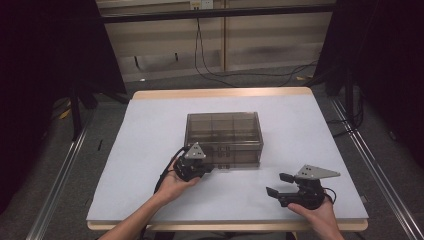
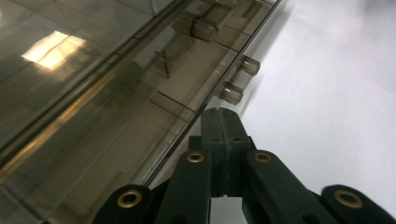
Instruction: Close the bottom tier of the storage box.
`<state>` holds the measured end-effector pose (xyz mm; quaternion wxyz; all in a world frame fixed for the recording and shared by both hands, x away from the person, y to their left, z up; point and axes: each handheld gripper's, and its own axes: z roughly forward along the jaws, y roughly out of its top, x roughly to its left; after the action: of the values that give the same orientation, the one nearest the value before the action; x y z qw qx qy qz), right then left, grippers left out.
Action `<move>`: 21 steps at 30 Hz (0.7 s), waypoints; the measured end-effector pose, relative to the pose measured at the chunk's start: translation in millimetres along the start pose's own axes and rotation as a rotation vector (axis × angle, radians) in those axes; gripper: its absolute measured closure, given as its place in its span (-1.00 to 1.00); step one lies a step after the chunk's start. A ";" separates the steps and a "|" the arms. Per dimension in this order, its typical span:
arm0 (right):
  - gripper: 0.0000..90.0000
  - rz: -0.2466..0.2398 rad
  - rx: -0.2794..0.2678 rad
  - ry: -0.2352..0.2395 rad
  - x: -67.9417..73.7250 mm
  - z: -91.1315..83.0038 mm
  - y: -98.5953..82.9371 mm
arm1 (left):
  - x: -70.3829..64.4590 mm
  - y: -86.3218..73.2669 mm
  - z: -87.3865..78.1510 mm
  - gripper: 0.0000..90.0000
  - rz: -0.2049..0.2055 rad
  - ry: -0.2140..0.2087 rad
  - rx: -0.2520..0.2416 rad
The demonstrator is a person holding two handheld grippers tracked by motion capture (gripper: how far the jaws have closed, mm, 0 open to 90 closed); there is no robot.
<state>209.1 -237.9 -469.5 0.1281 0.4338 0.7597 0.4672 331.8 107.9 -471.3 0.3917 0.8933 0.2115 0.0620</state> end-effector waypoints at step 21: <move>-0.43 -0.003 0.002 0.001 0.4 1.1 0.5 | 4.2 -0.9 2.3 1.00 -0.012 0.021 -0.004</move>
<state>209.8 -236.8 -469.6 0.1281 0.4327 0.7608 0.4665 336.0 108.7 -473.8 0.3913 0.8907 0.2207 0.0696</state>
